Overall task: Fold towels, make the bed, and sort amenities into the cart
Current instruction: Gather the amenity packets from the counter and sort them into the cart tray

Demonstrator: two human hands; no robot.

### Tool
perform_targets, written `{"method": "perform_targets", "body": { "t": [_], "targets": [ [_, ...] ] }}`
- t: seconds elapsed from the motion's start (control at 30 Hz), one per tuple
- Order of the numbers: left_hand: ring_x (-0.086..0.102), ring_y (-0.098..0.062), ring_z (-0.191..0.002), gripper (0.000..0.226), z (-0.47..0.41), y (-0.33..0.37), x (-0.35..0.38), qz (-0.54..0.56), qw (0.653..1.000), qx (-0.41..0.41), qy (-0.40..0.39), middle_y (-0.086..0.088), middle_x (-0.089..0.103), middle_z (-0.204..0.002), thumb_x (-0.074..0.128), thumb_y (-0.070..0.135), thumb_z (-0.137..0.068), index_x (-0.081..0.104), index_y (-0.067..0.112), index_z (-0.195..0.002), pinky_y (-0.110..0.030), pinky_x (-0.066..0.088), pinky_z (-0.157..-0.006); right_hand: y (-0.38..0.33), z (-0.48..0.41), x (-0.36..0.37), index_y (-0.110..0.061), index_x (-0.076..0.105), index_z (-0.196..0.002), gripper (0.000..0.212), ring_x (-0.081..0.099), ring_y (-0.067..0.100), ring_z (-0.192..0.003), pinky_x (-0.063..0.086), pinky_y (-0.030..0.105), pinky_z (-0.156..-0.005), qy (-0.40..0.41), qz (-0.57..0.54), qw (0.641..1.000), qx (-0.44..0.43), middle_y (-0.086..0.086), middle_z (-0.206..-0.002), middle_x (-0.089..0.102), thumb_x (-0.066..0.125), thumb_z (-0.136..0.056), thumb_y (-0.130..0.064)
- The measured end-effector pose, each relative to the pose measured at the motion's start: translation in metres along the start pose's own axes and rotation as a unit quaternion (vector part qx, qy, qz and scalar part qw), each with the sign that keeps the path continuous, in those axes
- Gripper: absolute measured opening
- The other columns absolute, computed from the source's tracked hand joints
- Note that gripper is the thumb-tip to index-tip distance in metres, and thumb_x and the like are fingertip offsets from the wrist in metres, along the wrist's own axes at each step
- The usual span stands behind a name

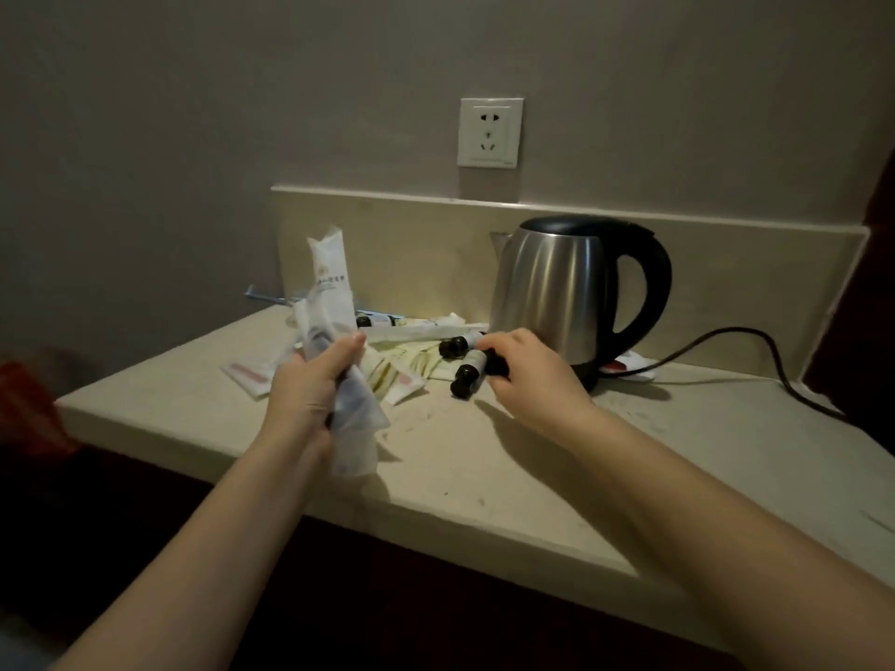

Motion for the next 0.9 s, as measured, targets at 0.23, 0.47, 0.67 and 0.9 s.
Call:
{"method": "perform_targets", "body": {
  "t": [0.23, 0.47, 0.67, 0.9],
  "targets": [
    [0.065, -0.018, -0.064, 0.019, 0.042, -0.011, -0.022, 0.012, 0.998, -0.008, 0.058, -0.007, 0.065, -0.076, 0.070, 0.016, -0.082, 0.062, 0.007, -0.096, -0.026, 0.052, -0.051, -0.003, -0.049, 0.039, -0.033, 0.055, -0.119, 0.035, 0.053, 0.024, -0.106, 0.050, 0.036, -0.070, -0.099, 0.263, 0.939, -0.200, -0.005, -0.126, 0.054, 0.043, -0.094, -0.011],
    [0.068, -0.010, -0.060, 0.017, 0.099, -0.026, -0.049, 0.031, 0.992, 0.020, 0.123, -0.006, 0.067, -0.080, 0.068, 0.015, -0.084, 0.062, 0.007, -0.097, -0.018, 0.051, -0.047, -0.030, 0.003, 0.002, -0.025, 0.059, -0.117, 0.031, 0.058, 0.015, -0.092, 0.047, 0.030, -0.072, -0.079, -0.162, 0.976, -0.122, -0.006, -0.105, 0.062, 0.064, -0.088, -0.034],
    [0.066, -0.004, -0.056, 0.015, 0.168, -0.027, -0.069, -0.018, 0.989, 0.045, 0.142, -0.004, 0.066, -0.079, 0.065, 0.014, -0.086, 0.061, 0.012, -0.099, -0.018, 0.050, -0.046, -0.095, 0.097, -0.025, -0.036, 0.055, -0.091, 0.015, 0.060, 0.004, -0.083, 0.052, 0.024, -0.071, -0.063, -0.449, 0.881, -0.136, -0.015, -0.090, 0.062, 0.068, -0.084, -0.034],
    [0.068, -0.028, -0.089, 0.052, 0.261, -0.024, -0.135, -0.054, 0.975, 0.026, 0.214, -0.011, 0.071, -0.095, 0.076, 0.037, -0.059, 0.063, 0.018, -0.106, -0.044, 0.056, -0.079, -0.170, 0.209, 0.021, -0.022, 0.061, -0.091, 0.007, 0.062, 0.000, -0.072, 0.051, 0.022, -0.066, -0.115, -0.618, 0.774, -0.072, -0.015, -0.074, 0.064, 0.066, -0.087, -0.026]
  ]
}}
Point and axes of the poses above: each hand's wrist, its own z-axis away from the middle knuckle, its own x-axis out of the palm, y = z × x, the point moved 2 cm from there along -z, towards the middle knuckle
